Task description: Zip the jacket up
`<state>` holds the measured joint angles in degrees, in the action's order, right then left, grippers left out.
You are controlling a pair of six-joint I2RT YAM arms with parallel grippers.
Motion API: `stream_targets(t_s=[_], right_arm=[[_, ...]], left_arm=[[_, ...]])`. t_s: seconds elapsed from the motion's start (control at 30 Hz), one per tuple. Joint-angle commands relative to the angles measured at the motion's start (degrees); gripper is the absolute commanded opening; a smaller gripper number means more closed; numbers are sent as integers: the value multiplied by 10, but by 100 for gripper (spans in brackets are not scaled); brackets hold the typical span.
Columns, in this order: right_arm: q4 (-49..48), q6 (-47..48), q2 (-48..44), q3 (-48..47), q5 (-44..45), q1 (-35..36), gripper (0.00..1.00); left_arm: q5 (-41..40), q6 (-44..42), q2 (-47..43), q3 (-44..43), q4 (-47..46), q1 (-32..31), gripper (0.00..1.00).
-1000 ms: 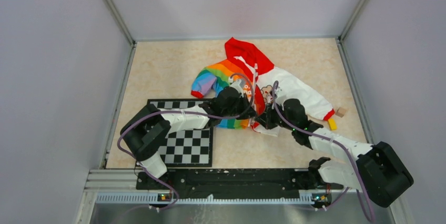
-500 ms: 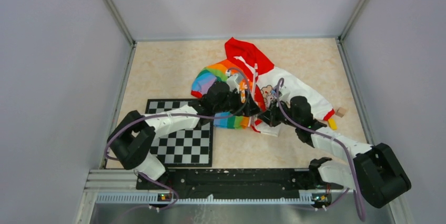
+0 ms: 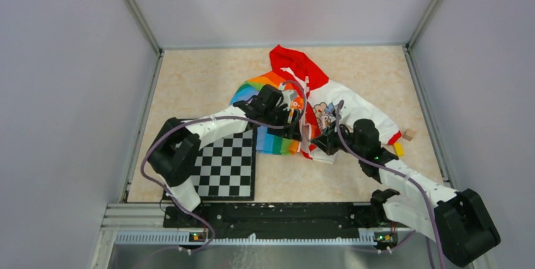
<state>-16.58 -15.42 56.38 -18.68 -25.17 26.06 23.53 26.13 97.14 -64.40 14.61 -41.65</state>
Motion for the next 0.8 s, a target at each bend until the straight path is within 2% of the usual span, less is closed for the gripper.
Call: stream_targets(t_s=[0.0, 0.1, 0.23, 0.33, 0.53, 0.77], right_arm=[[-14, 13, -24, 8, 6, -3, 0], [-14, 13, -36, 14, 9, -3, 0], [-15, 11, -43, 17, 13, -4, 0], [-16, 11, -39, 16, 12, -3, 0], [-17, 12, -39, 17, 11, -3, 0], [-18, 12, -39, 18, 10, -4, 0]], left_arm=[[16, -68, 44, -63, 94, 1, 75], [12, -69, 68, -84, 105, -1, 71], [-12, -68, 82, -98, 109, -13, 73], [-51, -71, 106, -121, 135, -30, 71], [-101, -69, 123, -130, 149, -38, 58], [-112, -65, 112, -127, 138, -38, 46]])
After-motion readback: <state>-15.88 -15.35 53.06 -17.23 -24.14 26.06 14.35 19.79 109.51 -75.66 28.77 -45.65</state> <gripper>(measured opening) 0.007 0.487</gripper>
